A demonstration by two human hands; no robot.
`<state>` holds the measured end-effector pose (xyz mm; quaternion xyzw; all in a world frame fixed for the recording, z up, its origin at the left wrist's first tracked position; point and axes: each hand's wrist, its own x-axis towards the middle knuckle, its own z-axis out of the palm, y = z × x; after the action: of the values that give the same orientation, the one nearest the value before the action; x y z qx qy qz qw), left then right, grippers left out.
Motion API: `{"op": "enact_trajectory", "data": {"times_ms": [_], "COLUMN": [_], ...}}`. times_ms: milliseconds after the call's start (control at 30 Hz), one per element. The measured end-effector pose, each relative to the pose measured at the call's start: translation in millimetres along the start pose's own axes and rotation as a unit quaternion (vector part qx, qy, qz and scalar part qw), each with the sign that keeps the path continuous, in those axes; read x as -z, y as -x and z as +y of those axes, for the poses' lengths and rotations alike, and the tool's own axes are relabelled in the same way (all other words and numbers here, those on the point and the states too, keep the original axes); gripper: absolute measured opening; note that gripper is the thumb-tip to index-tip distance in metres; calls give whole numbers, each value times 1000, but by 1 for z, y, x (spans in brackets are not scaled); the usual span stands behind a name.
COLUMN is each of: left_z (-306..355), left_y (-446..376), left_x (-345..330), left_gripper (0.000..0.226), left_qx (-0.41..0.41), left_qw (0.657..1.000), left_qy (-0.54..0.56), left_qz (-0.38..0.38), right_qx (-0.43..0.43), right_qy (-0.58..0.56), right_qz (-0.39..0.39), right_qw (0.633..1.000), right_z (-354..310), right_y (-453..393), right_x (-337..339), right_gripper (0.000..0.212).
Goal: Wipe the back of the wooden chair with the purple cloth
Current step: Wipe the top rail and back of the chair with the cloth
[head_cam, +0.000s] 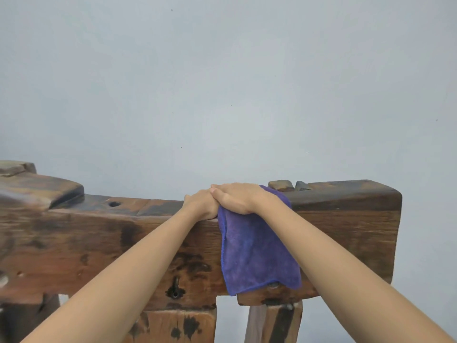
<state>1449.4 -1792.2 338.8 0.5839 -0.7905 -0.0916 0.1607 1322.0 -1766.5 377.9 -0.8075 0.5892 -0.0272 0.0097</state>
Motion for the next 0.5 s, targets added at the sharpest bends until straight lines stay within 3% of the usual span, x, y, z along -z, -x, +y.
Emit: {"op": "enact_trajectory", "data": {"times_ms": [167,400,500], "left_z": [2,-4,-5], "left_y": [5,1,2], "left_x": [4,3,3], "left_gripper": [37,35,35], "left_qx": [-16,12,15], "left_qw": [1000,1000,1000], "left_qy": [0,1,25], "left_qz": [-5,-11,0], "right_qx": [15,91,87], "right_qy": [58,133,140], "right_qz": [133,303,357], "right_qw": [989,939,919], "right_z": [-9,9,22], "right_y": [29,48,57], "right_x": [-18,-50,-64], "right_gripper": [59,36,39]}}
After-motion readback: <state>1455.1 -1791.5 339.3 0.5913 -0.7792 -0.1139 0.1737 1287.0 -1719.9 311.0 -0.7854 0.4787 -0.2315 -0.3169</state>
